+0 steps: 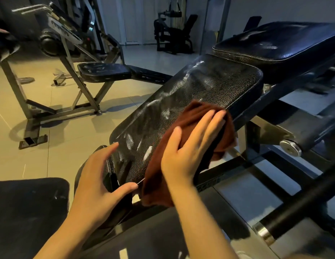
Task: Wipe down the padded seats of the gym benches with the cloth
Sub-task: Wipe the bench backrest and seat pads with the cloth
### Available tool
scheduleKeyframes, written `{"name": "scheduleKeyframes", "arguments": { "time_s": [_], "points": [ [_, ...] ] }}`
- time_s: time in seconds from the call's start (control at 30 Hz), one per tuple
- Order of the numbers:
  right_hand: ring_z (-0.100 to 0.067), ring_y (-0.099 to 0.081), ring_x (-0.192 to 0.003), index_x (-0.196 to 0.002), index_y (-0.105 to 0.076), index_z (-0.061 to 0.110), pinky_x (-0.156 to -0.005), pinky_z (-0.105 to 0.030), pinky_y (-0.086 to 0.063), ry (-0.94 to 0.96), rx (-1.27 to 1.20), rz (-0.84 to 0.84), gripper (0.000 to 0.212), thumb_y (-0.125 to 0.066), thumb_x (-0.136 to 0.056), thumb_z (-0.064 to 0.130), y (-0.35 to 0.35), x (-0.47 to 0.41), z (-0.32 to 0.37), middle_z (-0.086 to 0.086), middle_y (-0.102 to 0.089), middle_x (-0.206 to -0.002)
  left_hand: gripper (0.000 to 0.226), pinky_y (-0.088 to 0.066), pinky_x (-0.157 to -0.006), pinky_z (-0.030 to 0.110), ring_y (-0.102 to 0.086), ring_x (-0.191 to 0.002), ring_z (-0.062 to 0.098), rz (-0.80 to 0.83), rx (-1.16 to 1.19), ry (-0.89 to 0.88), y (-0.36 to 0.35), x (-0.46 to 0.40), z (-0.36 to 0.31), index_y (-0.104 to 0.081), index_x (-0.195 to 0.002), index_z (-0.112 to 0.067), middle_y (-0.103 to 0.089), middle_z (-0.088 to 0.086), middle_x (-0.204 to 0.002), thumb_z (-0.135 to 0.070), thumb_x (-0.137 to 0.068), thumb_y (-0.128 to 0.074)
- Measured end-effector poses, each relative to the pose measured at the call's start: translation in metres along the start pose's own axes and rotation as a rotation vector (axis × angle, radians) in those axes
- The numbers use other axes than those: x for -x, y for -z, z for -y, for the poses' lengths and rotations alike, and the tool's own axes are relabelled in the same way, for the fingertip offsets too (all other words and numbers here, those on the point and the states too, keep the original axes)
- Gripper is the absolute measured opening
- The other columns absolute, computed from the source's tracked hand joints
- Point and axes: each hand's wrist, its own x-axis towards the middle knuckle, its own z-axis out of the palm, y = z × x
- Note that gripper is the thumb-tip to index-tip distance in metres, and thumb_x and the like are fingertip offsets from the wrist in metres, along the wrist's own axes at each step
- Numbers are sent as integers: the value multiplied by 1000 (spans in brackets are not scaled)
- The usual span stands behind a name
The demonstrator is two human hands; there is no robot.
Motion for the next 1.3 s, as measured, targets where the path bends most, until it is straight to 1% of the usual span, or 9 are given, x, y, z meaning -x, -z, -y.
{"name": "scheduleKeyframes", "arguments": {
  "time_s": [0.07,0.17,0.3,0.53,0.8,0.9,0.97,1.13,1.3],
  "points": [
    [-20,5,-149,-151,-10,-4,-122,-31,3,-37,34,-27,68,-47,-96,14,8,-41,-8,-21,-1,-161,91,-30,-93,8,-34,-117,-20,-13,0,3,-1,0,1,-26,-124,-73,-29,-55,-121,-61,-55,-85],
    [-29,2,-149,-151,-12,-4,-121,-37,3,-43,54,-50,69,-48,-95,12,17,-84,-19,-23,-3,-161,89,-29,-91,1,-35,-117,-19,-30,23,0,-4,2,2,-30,-127,-64,-36,-45,-122,-45,-56,-79],
    [-32,-4,-150,-151,-15,-4,-123,-43,-2,-80,31,-124,66,-48,-96,12,15,-88,-16,-22,-7,-161,93,-27,-97,14,-36,-120,-2,-39,0,39,-4,2,2,-33,-136,-40,-38,-19,-129,-44,-56,-78],
    [-21,1,-150,-152,-11,-2,-123,-40,-3,-116,10,-114,68,-50,-98,11,-6,2,10,-14,-2,-161,73,-28,-95,12,-35,-120,-10,-44,-5,19,7,7,3,-33,-133,-52,-36,-27,-127,-63,-69,-66],
    [-28,-1,-151,-153,-14,10,-122,-35,-5,6,42,94,63,-42,-100,28,-26,112,23,-2,7,-164,52,-31,-95,16,-35,-120,-17,-128,-14,26,15,12,-1,-37,-125,-57,-37,-38,-125,-41,-79,-58],
    [-28,-2,-151,-153,-17,3,-122,-36,-6,50,13,51,65,-45,-98,23,-21,89,20,-6,-3,-164,55,-30,-94,15,-31,-120,-21,-72,-57,31,13,13,0,-42,-130,-43,-43,-17,-132,-44,-78,-60],
    [-25,-3,-151,-148,-23,-7,-122,-36,-6,30,0,-26,61,-48,-98,17,-17,54,15,-15,-15,-160,59,-30,-95,16,-31,-122,-19,-44,-61,26,17,13,1,-39,-131,-47,-42,-19,-132,-55,-75,-57],
    [-27,-5,-149,-150,-15,-7,-123,-38,-4,-105,-36,-142,66,-52,-98,11,3,-51,-2,-24,-9,-160,76,-29,-99,22,-26,-125,-22,100,-83,-7,22,14,9,-27,-132,-65,-25,-47,-131,-68,-64,-62],
    [-37,-8,-149,-149,-15,-10,-122,-46,-9,-87,9,-171,68,-51,-95,11,12,-91,-15,-29,-8,-158,76,-27,-100,19,-30,-124,-13,68,-102,-46,26,10,12,-31,-136,-55,-37,-25,-134,-66,-67,-60]
  ]
}}
